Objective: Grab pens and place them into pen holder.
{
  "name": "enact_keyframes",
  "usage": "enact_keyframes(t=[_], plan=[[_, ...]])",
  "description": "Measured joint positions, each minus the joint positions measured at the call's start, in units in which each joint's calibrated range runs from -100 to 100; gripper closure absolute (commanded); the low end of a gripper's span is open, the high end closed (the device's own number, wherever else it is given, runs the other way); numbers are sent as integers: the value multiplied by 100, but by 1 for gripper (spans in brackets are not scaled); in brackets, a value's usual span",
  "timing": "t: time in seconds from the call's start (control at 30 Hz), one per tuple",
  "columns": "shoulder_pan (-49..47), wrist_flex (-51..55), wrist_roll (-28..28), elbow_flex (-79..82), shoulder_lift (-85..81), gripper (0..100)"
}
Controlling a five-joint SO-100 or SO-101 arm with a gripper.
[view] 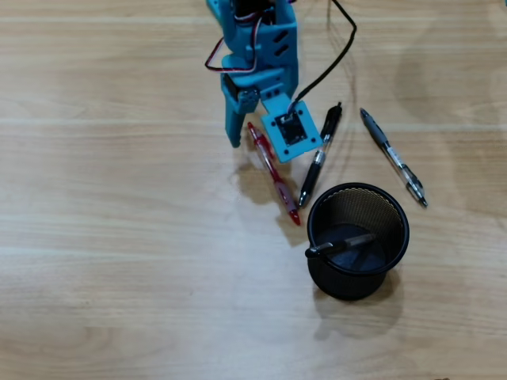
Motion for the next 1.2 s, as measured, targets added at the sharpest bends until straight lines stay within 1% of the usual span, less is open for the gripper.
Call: enact_keyframes(t=[0.3,0.73,0.8,0.93,1.03,1.2], plan=[[-114,-17,-5,-728,1147,76],[-95,-17,-10,-914,1963,77],[-95,-26,-10,-949,1980,80],[-48,-26,-5,-976,1980,91],[-48,-26,-5,-976,1980,96],[-57,-26,-16,-976,1988,98]])
